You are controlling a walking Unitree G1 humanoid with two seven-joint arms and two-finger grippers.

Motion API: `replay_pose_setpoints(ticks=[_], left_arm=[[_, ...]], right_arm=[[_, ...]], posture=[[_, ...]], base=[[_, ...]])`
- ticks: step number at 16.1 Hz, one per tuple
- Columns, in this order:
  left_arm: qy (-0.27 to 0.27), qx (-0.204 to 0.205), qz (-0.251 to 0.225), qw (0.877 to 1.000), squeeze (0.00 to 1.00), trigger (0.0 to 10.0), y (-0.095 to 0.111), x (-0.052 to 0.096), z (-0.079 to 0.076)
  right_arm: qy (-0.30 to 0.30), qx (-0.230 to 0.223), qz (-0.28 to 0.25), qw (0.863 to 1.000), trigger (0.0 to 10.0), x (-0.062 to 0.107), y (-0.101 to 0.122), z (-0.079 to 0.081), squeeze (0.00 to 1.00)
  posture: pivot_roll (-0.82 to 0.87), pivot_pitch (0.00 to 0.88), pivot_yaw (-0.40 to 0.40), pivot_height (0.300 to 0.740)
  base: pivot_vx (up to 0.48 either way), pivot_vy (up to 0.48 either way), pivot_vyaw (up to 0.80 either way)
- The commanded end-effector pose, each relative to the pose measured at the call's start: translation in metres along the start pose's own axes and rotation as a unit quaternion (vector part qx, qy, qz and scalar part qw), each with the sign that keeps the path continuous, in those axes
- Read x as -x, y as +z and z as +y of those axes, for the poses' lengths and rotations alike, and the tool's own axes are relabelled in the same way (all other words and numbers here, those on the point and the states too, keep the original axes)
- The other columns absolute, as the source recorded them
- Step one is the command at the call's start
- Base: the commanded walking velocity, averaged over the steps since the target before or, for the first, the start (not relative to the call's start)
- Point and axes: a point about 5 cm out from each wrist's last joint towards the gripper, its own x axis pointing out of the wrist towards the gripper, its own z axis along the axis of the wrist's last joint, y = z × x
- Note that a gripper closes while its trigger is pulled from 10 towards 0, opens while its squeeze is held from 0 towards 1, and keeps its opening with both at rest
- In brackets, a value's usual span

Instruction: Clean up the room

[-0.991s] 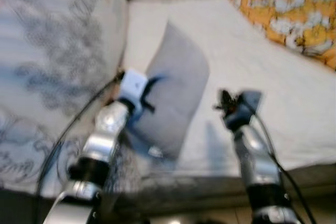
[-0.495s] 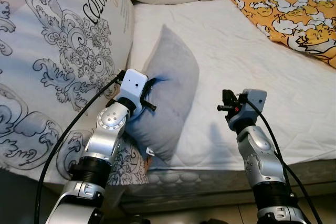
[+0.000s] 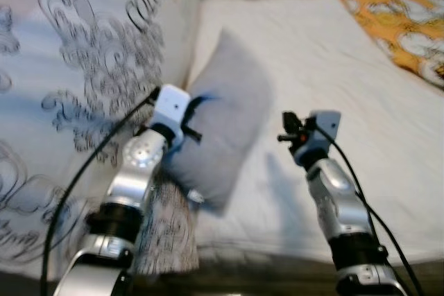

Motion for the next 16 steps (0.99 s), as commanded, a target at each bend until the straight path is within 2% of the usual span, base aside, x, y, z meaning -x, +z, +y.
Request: replay_pose_setpoints(ticks=[1,6,11,16], left_arm=[[-0.001,-0.005,-0.034,0.999,0.0,10.0,0.016,-0.005,-0.003],[-0.015,-0.016,-0.035,0.999,0.0,10.0,0.015,-0.006,-0.008],[-0.004,-0.051,-0.023,0.998,0.0,10.0,0.019,-0.015,0.001],[0.042,-0.109,-0.005,0.993,0.0,10.0,0.03,-0.015,0.014]], right_arm=[[-0.032,0.0,0.005,0.999,10.0,0.005,-0.001,-0.017,0.0],[-0.032,0.004,0.006,0.999,10.0,0.004,-0.001,-0.018,0.0],[-0.028,0.014,0.005,0.999,10.0,0.004,0.0,-0.021,0.0],[0.083,0.029,0.001,0.996,10.0,0.011,0.012,-0.019,0.0]], posture=[[-0.03,0.0,0.023,0.74],[-0.03,0.0,0.024,0.74],[-0.04,0.0,0.027,0.74],[-0.04,0.0,0.035,0.74]], base=[[0.315,0.0,0.0],[0.0,0.0,0.0],[0.0,0.0,0.0],[0.0,0.0,0.0]])
